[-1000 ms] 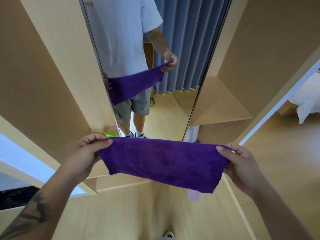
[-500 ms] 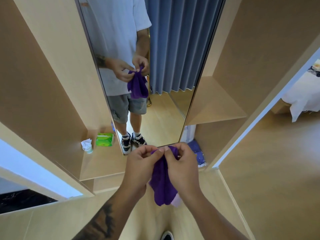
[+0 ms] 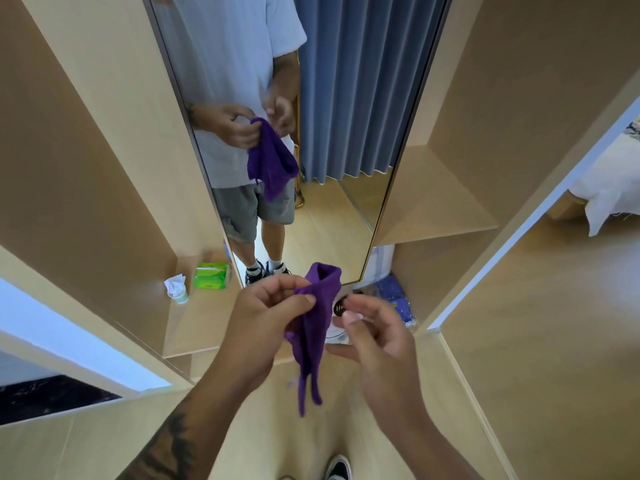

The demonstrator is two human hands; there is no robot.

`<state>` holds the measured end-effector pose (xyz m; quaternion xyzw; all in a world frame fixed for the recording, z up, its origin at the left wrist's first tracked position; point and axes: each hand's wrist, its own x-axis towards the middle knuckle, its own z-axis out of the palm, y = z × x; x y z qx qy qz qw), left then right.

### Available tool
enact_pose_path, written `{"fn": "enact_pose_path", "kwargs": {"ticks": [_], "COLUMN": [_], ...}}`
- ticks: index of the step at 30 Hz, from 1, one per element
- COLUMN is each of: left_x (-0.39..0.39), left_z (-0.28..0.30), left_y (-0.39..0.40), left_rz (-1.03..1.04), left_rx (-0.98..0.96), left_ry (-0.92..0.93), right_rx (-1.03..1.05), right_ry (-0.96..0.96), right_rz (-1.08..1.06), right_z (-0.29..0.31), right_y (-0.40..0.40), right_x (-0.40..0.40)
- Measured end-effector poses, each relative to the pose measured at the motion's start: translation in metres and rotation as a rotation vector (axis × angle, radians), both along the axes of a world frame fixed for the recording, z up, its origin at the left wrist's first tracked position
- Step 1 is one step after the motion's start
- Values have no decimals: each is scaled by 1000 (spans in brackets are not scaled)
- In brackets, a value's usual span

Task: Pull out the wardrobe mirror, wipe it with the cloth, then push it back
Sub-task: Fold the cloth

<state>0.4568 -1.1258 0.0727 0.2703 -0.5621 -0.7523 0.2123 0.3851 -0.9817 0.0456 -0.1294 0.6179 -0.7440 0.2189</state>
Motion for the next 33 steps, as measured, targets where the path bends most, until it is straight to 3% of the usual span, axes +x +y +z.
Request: {"fn": "enact_pose_path", "kwargs": {"ticks": [3, 12, 18, 21, 26, 33], "left_x": [5, 28, 51, 68, 80, 80], "left_z": [14, 35, 35, 39, 43, 61], "left_y": [-14, -48, -60, -72, -79, -73], "left_rz": [-88, -199, -200, -123, 109, 229], "left_rx": [-65, -289, -329, -375, -339, -164], "left_ry": [30, 70, 63, 40, 69, 256], "right_rx": [202, 375, 539, 452, 77, -194], "right_ry": [109, 444, 540, 497, 418, 296], "right_rz": [-38, 694, 921, 819, 587, 618], "right_z": [-11, 2, -1, 8, 38, 78], "right_y": [2, -12, -24, -24, -26, -33], "right_x": [-32, -74, -66, -69, -73, -66]}}
